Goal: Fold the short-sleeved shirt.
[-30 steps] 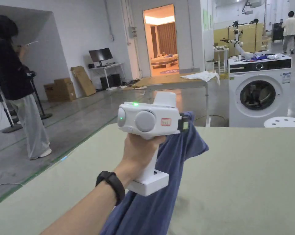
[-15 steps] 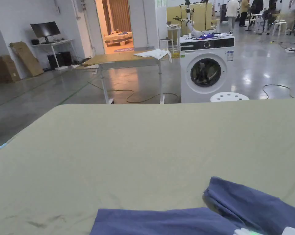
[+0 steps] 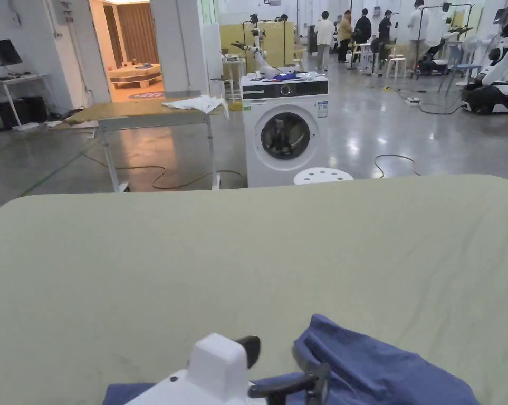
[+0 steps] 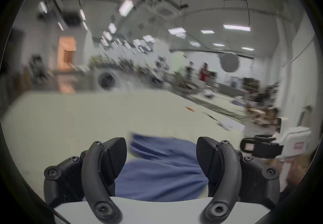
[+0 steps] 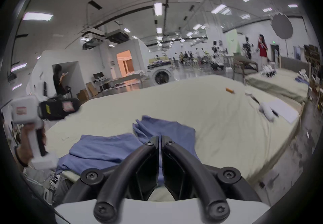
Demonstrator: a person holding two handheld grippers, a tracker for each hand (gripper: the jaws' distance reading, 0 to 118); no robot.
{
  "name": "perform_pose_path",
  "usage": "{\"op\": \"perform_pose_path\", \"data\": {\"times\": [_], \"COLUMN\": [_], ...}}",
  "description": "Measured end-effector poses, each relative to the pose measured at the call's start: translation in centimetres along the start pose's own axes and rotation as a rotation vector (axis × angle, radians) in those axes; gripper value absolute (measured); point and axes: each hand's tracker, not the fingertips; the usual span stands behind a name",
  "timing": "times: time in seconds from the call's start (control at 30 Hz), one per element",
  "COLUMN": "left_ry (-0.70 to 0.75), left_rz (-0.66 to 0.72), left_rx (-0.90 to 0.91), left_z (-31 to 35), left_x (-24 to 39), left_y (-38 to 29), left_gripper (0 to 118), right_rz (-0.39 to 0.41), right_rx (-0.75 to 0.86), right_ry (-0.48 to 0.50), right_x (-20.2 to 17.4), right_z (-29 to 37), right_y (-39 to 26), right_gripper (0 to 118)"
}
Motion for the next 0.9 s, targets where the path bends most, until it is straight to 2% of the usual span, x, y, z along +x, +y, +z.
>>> {"op": "perform_pose_path", "data": {"times": [0.07,0.13,0.23,0.33,0.4,0.5,0.7,0.9], "left_ry": [0.171,0.305,0.390,0.473,0.538,0.646,0.607,0.572], "left_rz": [-0.106,-0.122,-0.114,-0.091,-0.086,-0.093,-0.056,-0.066], "left_rx": [0.097,0.178,0.211,0.225,0.229,0.255,0.206,0.203], "left_z": [4.4,8.1,12.4,15.8,17.4,19.2,20.2,19.6], "left_x": [-0.7,-0.9,-1.5,-2.0,-2.3,-2.1,-2.1,-2.4], "left_y": [1.3,1.6,1.1,1.2,1.1,1.0,1.0,0.7], "left_gripper": [84,84,74,38,0,0,0,0], "right_rz": [0.044,0.064,0.110,0.133,0.122,0.058,0.121,0.097], "right_rx": [0.046,0.090,0.167,0.184,0.195,0.197,0.217,0.201], "right_ry": [0.011,0.050,0.082,0.110,0.130,0.193,0.166,0.164], "right_x": [-1.3,-2.4,-4.0,-5.3,-5.8,-6.0,-6.8,-6.6], "right_z": [-0.3,-0.5,-0.5,-0.3,0.0,0.7,0.9,0.5], "right_y": [1.2,2.2,3.0,3.8,4.1,4.3,4.6,4.5], "right_gripper": [1,1,1,1,1,1,1,1]}}
